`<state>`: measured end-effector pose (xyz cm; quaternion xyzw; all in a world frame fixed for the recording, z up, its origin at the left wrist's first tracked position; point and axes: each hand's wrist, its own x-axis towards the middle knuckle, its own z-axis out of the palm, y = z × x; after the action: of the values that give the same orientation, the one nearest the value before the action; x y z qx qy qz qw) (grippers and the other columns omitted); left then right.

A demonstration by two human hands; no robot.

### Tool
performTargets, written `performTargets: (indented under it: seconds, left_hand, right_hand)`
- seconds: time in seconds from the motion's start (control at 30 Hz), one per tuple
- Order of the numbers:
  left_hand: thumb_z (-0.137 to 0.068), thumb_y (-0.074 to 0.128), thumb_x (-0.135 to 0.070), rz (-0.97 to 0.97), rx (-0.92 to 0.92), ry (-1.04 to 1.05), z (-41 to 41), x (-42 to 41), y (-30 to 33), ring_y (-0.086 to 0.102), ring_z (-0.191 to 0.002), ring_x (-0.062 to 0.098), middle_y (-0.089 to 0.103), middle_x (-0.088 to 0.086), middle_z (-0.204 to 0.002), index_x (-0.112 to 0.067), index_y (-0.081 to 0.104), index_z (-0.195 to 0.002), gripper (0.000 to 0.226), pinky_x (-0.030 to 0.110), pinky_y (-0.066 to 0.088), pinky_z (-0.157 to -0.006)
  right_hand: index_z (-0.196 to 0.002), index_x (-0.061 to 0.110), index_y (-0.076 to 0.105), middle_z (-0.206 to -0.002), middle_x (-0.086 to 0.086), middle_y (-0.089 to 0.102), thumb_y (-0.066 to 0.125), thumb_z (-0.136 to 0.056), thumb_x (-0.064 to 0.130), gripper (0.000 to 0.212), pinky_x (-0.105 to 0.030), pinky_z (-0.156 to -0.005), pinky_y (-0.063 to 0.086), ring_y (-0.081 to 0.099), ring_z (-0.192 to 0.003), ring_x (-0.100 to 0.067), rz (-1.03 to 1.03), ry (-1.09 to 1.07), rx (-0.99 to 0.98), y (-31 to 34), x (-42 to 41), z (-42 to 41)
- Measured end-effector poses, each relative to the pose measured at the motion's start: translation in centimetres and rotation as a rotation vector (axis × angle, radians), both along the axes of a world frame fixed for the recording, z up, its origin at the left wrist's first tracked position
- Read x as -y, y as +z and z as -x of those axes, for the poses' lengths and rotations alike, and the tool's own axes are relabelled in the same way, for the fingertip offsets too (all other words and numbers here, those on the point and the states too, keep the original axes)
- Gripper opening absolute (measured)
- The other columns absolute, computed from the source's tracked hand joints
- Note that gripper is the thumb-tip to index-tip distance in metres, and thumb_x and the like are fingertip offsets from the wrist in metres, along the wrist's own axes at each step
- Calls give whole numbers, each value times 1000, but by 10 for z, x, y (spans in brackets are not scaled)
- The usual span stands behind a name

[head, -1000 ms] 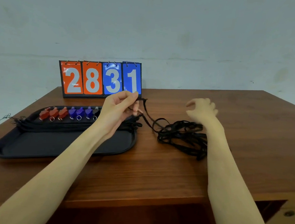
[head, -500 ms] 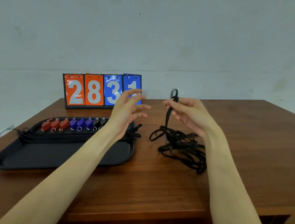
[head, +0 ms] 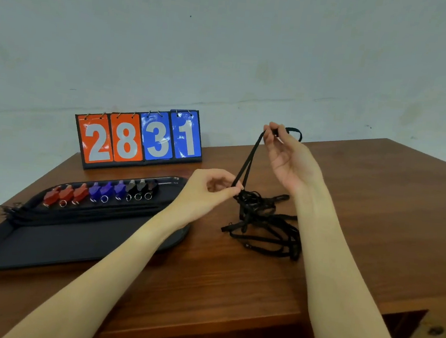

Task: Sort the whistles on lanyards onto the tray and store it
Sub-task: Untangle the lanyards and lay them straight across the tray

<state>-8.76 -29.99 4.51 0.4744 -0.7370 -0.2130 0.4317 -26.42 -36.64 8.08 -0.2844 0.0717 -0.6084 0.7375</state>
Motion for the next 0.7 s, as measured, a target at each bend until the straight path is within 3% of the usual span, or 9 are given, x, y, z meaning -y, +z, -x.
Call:
performTargets:
  seconds: [0.13,0.3,0.43,0.53,0.63,0.7]
  left_hand:
    - [-87,67,-22,-84,69,32,-2,0,-5,64,-79,12,72,-2,-85,-24,73,-89,7,20,50,-77]
    - [-85,69,-21,-177,107,18,-6,-3,-11,60,-72,3,72,-2,-79,-23,74,-84,5,16,49,-71]
    - [-88,66,-21,-175,79,-21,-7,-7,-10,67,-78,8,73,-1,-81,-18,75,-86,10,17,52,-74]
    - [-88,64,-26,-37,12,3,-7,-8,-5,65,-93,3,73,-7,-93,-22,76,-88,12,17,50,-83]
    - [-85,66,-27,51,-227,85,-6,-12,6,61,-105,2,70,-9,-107,-30,75,-86,10,25,47,-93]
    - [-86,66,-25,46,-395,76,-6,-15,16,60,-110,4,70,-7,-109,-27,75,-88,10,28,45,-97]
  right_hand:
    - [-95,-3,62,-96,-17,62,52,-95,3,12,-25,-64,59,70,-81,-22,-81,-44,306,-1,4,7]
    - [-95,-4,62,-96,-19,62,49,-97,6,16,-31,-62,60,66,-86,-26,-102,-44,572,-4,8,18]
    - [-100,-7,62,-104,-23,62,49,-98,5,19,-33,-67,61,67,-90,-28,-164,-98,528,-8,10,17]
    - [-106,-7,60,-116,-23,59,50,-97,2,16,-32,-72,61,66,-97,-29,-204,-147,397,-10,12,17]
    - [-108,-2,58,-107,-16,58,55,-93,1,15,-25,-64,59,64,-91,-22,-248,-159,198,-9,11,15]
    - [-105,-1,60,-99,-12,58,54,-94,2,13,-20,-59,56,62,-82,-17,-254,-120,135,-9,10,12]
